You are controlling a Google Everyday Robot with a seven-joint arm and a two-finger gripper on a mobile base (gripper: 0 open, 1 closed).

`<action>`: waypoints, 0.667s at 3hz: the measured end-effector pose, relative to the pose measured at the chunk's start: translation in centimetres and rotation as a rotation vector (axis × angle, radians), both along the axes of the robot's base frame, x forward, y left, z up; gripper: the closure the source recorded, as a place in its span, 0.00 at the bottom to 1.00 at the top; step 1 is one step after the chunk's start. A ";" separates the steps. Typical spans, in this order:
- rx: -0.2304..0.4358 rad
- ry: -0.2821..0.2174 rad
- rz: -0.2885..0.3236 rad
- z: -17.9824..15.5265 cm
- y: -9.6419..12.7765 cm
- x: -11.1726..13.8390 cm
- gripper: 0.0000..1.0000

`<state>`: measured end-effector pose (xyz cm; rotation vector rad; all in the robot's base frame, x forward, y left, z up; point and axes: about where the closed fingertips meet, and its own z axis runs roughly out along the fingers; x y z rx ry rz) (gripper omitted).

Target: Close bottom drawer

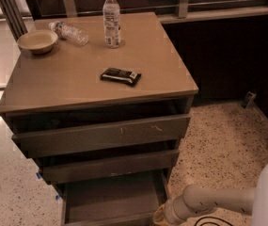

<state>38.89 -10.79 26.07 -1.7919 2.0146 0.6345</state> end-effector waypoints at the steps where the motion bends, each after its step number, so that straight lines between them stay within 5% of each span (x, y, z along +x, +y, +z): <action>1: 0.005 0.016 0.011 -5.9 2.0 -0.3 1.00; 2: 0.010 0.039 0.029 -9.2 3.7 -0.9 1.00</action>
Offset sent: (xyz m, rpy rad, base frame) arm -0.0118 0.0545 -0.1295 0.0110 0.0604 0.0463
